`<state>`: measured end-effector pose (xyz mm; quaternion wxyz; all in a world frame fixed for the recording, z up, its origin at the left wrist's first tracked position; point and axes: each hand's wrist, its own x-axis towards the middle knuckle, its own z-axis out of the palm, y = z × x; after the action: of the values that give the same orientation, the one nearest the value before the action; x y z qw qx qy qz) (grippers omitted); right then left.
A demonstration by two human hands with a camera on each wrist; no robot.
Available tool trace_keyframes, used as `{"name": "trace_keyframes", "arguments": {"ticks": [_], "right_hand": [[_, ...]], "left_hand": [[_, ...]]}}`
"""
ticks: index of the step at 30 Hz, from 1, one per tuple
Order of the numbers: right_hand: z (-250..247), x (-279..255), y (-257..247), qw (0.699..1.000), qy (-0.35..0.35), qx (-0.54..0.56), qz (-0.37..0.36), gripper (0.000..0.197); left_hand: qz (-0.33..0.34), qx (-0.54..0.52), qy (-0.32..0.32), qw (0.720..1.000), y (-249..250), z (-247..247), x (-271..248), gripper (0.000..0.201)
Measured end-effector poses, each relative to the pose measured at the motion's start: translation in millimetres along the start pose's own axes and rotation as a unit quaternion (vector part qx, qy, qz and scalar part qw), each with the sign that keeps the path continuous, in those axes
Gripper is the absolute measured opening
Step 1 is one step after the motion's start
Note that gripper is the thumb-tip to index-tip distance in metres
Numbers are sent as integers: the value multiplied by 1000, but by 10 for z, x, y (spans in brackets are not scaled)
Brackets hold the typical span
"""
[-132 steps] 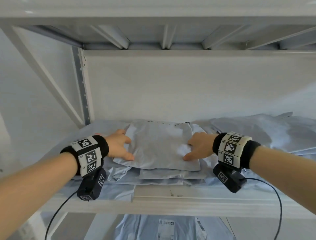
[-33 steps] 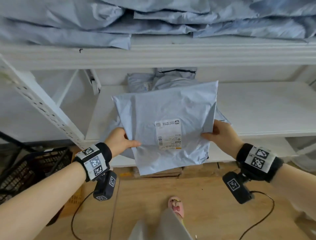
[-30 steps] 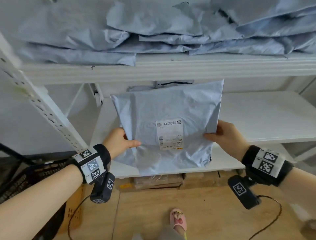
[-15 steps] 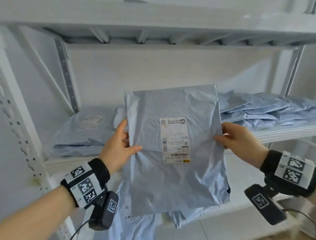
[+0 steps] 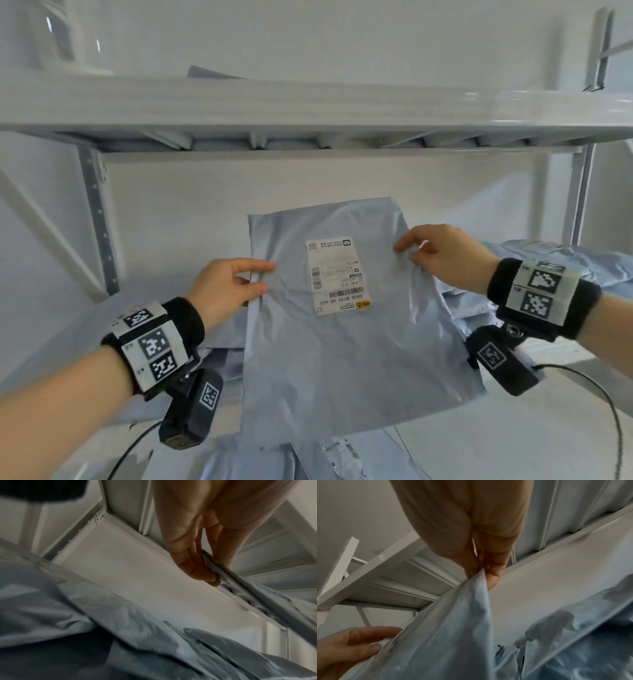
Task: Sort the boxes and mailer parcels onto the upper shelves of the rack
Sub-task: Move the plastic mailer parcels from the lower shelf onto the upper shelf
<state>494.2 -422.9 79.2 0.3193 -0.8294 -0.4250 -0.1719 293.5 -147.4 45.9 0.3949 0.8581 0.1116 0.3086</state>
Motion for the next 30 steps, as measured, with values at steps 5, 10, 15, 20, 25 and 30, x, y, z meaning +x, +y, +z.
{"name": "trace_keyframes", "arguments": {"ticks": [5,10,15,20,25,30], "right_hand": [[39,633,137,979,-152,-123,-65,37],[303,1145,315,948,-268,-140,-96,41],[655,1529,494,928,-312,-183,-84,54],[979,1711,689,914,-332,-226,-62,49],[1198,1755,805,904,-345,-250,-31,47],[1314,1685,846,886,-368,-282,-3,50]], "left_hand": [[-82,42,-38,995,-54,91,547,48],[-125,131,-77,980,-147,202,972,68],[-163,219,-158,949,-286,333,1291,72],[-177,329,-185,909,-442,514,1470,91],[-179,384,-208,882,-587,625,1571,96],[-154,413,-234,867,-643,650,1606,89]]}}
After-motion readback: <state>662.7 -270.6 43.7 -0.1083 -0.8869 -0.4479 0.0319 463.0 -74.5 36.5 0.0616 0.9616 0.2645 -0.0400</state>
